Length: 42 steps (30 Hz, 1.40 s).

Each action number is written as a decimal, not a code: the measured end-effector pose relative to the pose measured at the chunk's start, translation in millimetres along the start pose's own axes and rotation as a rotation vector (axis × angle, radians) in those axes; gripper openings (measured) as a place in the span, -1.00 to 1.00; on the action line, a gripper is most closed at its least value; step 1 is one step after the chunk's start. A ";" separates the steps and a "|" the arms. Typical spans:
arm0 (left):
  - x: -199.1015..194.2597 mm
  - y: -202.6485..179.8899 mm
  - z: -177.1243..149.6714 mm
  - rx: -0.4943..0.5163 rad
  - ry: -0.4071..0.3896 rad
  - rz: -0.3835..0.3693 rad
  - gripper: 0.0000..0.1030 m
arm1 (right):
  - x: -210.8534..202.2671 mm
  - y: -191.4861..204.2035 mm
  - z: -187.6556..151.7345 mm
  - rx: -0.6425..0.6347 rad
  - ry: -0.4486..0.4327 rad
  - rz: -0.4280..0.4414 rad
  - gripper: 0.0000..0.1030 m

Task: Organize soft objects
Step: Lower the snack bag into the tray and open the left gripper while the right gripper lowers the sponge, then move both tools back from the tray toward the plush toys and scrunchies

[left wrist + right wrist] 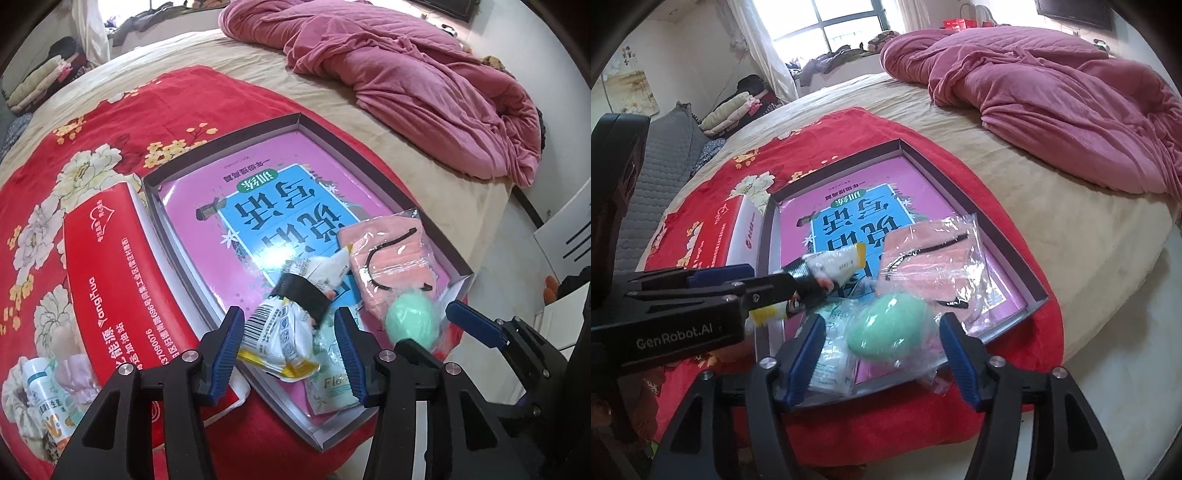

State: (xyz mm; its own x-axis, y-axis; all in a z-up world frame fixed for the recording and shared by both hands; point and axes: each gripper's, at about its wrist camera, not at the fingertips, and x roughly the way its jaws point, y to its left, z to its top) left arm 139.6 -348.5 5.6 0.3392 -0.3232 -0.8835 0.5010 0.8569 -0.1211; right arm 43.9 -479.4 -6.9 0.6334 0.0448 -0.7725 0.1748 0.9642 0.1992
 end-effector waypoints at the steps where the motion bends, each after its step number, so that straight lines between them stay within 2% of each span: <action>1: -0.5 0.0 -0.1 -0.001 -0.001 0.001 0.07 | -0.5 0.1 -0.5 -0.001 -0.002 -0.001 0.26; 6: -8.1 2.3 -2.3 -0.008 -0.021 -0.007 0.09 | -1.7 1.7 -0.8 -0.004 0.002 -0.011 0.26; 10: -18.0 5.6 -5.4 -0.015 -0.043 -0.010 0.26 | -2.2 4.2 -0.5 -0.007 0.002 -0.019 0.26; 15: -31.4 11.7 -8.7 -0.027 -0.067 -0.003 0.28 | -6.3 9.1 1.4 -0.008 -0.006 -0.025 0.26; 17: -38.3 15.7 -10.8 -0.034 -0.079 0.000 0.45 | -9.5 11.6 2.6 -0.012 -0.013 -0.039 0.26; 23: -56.8 28.6 -18.3 -0.067 -0.108 -0.001 0.46 | -21.0 19.5 7.1 -0.027 -0.046 -0.095 0.33; 42: -104.7 63.9 -52.6 -0.129 -0.171 0.014 0.51 | -51.5 44.9 12.9 -0.019 -0.094 -0.141 0.40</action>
State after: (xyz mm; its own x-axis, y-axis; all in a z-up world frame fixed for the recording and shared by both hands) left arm 94.2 -238.8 66.6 0.4810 -0.3651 -0.7971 0.3932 0.9024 -0.1761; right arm 28.8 -441.8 49.6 0.6716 -0.1155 -0.7319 0.2532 0.9641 0.0802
